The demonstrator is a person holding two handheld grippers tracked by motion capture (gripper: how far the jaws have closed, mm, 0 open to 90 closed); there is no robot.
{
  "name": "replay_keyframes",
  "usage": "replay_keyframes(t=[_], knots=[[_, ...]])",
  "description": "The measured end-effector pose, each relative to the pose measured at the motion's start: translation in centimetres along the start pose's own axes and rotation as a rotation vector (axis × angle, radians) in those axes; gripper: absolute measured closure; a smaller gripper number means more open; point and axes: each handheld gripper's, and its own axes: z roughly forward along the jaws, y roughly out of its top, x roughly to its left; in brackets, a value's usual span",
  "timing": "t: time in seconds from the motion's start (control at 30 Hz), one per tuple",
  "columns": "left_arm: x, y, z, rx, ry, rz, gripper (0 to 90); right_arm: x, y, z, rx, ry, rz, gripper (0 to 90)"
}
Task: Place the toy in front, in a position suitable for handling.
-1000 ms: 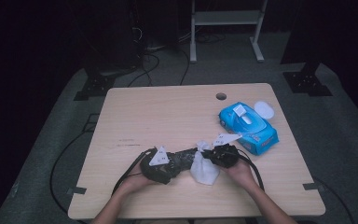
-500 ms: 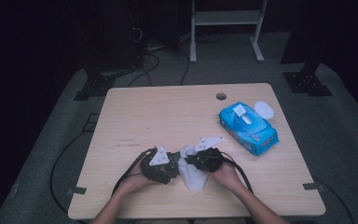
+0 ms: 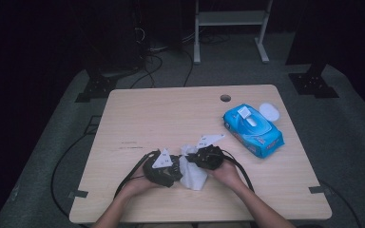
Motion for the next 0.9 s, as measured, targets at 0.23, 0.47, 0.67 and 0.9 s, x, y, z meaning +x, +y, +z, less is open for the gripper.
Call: replay_keyframes(t=[0.23,0.47,0.67,0.9], knots=[[0.1,0.0,0.0,0.001,-0.007,-0.005,23.6,-1.4,-1.1,-1.4,0.010,-0.041,0.028,86.8],[0.2,0.1,0.1,0.004,-0.008,-0.004,23.6,-1.3,-1.7,-2.0,0.009,-0.041,0.035,86.7],[0.2,0.1,0.1,0.009,-0.002,0.011,23.7,0.4,-0.5,-0.5,0.002,0.014,-0.001,86.8],[0.2,0.0,0.0,0.005,-0.007,0.008,23.8,1.3,0.2,0.5,-0.001,0.039,-0.032,86.8]])
